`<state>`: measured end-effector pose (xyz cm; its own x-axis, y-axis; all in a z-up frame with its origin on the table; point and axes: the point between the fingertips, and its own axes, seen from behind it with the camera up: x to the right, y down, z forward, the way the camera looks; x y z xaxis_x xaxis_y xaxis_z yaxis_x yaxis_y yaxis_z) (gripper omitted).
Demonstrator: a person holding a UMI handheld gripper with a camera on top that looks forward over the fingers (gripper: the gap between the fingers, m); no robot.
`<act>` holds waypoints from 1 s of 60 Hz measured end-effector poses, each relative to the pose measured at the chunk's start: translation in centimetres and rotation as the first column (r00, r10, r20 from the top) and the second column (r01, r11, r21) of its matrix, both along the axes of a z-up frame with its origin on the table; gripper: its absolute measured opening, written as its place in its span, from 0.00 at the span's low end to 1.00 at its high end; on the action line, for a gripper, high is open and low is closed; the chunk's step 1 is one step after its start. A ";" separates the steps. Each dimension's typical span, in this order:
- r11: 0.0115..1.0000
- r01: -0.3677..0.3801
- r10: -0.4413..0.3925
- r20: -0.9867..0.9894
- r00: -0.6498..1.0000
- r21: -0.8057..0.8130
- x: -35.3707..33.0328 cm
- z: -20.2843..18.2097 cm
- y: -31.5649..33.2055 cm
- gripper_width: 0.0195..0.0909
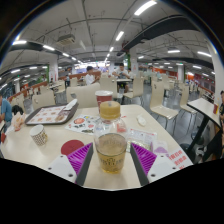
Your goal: Pour water
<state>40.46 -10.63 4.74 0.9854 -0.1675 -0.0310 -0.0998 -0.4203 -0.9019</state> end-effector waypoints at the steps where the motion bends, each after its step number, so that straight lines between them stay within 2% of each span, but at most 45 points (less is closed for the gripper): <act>1: 1.000 0.001 -0.001 0.002 1.000 -0.002 0.1 -0.2 0.3 0.74; 8: 1.000 -0.012 0.011 0.010 1.000 0.015 0.4 -0.9 1.5 0.45; 15: 0.999 -0.030 0.029 0.022 0.999 0.032 0.3 -0.7 1.9 0.38; 16: 0.999 -0.031 0.030 0.022 0.999 0.031 0.3 -0.7 1.9 0.34; 19: 0.999 -0.030 0.029 0.027 0.999 0.023 0.2 -0.7 1.8 0.29; 33: 1.000 0.020 -0.019 0.109 0.994 -0.010 0.8 0.4 2.7 0.29; 44: 0.998 0.070 -0.067 0.397 0.915 0.007 1.0 6.6 4.4 0.29; 52: 0.998 0.070 -0.046 0.692 0.720 -0.006 -2.0 11.8 7.1 0.29; 60: 0.999 0.021 0.031 0.923 0.382 -0.043 -7.1 16.0 9.9 0.29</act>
<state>33.40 -0.76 20.75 0.4019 -0.1374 0.9053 0.7861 -0.4553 -0.4181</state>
